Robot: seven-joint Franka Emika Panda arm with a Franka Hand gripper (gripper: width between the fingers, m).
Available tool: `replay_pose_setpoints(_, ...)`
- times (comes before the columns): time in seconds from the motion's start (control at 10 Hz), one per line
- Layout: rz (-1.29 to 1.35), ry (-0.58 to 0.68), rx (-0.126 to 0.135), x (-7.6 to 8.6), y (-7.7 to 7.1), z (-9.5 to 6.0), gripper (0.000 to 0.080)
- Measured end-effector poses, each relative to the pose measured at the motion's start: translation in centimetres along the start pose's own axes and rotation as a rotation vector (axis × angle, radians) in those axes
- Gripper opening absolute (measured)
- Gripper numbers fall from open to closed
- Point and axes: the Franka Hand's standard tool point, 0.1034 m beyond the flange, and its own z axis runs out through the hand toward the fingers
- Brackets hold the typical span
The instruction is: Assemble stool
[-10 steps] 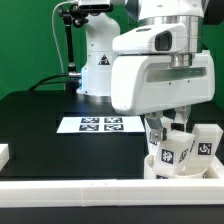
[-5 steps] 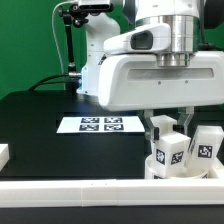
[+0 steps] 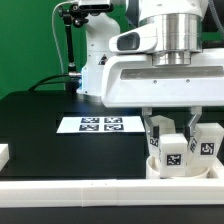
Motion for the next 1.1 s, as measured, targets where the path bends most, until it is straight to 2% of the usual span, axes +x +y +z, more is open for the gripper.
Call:
replay_pose_setpoints(0.2,0.179,0.006,0.004,-0.07,-0.60,-0.09,0.0338)
replay_pose_setpoints(0.7,0.525,0.001,0.027,0.23,-0.23,-0.17,0.0338)
replay_pose_setpoints(0.9,0.515,0.000,0.027,0.20,-0.23,-0.12,0.0572)
replay_pose_setpoints(1.0,0.515,0.000,0.027,0.19,-0.23,-0.11,0.0625)
replay_pose_setpoints(1.1,0.515,0.000,0.026,0.18,-0.22,-0.09,0.0625)
